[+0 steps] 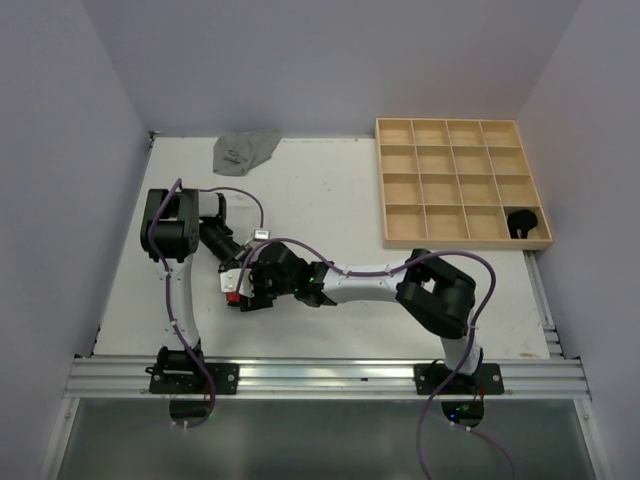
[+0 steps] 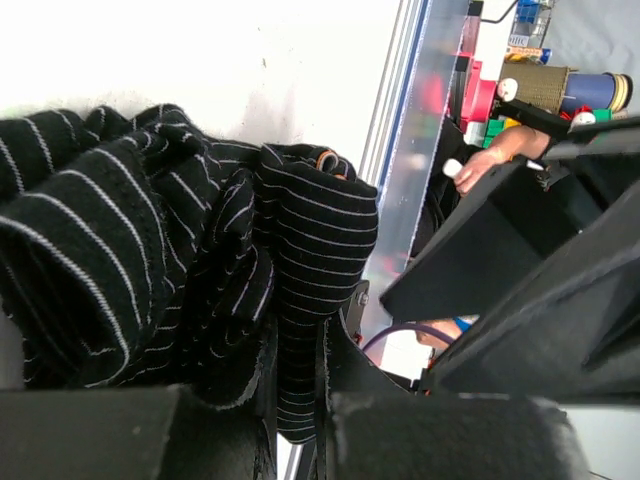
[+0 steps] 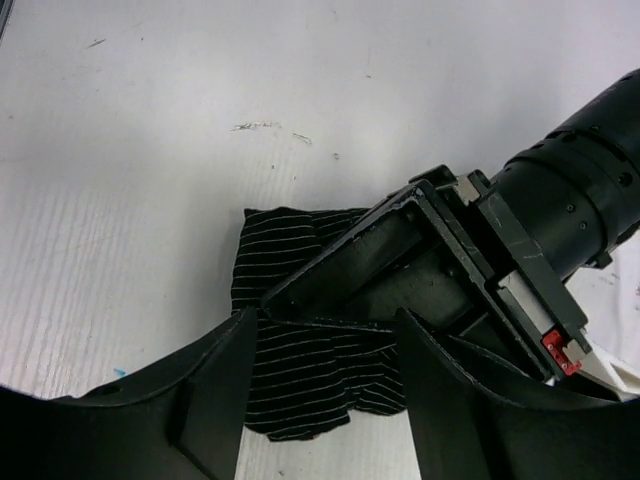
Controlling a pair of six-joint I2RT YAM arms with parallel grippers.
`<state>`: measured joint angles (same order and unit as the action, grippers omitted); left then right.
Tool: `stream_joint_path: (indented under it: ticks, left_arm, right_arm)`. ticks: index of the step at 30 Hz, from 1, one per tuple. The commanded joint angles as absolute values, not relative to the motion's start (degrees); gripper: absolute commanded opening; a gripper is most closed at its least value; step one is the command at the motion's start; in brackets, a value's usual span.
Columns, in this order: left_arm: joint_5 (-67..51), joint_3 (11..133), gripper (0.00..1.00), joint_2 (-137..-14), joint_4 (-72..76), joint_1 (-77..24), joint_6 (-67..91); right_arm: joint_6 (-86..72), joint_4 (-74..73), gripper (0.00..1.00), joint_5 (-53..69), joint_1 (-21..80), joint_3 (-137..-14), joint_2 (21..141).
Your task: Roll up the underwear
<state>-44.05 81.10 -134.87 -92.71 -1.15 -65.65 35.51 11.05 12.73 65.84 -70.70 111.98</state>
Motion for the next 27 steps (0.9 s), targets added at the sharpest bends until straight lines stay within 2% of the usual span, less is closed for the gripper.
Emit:
stream_joint_path:
  ticks: [1, 10, 13, 22, 27]
  left_arm:
    - [-27.77, 81.03, 0.12, -137.46, -73.48, -1.23, -72.33]
    - [-28.65, 81.12, 0.12, -135.62, -73.13, -1.23, -73.83]
    - [-28.65, 81.56, 0.13, -135.18, -73.65, -1.23, -74.18]
    - [-28.74, 81.47, 0.14, -135.00, -74.18, -1.23, -74.53]
    - [-28.83, 81.12, 0.14, -134.91, -74.27, -1.23, -74.71]
  right_arm:
    - [36.83, 9.23, 0.61, 14.84, 66.27, -73.56, 114.51]
    - [33.58, 2.46, 0.52, 16.52, 66.36, -74.63, 120.67]
    - [32.87, 1.41, 0.54, 15.65, 66.36, -73.75, 120.94]
    - [26.98, 13.87, 0.58, 10.90, 64.69, -59.69, 106.80]
    - [27.95, 13.27, 0.59, 11.16, 63.90, -60.20, 106.08]
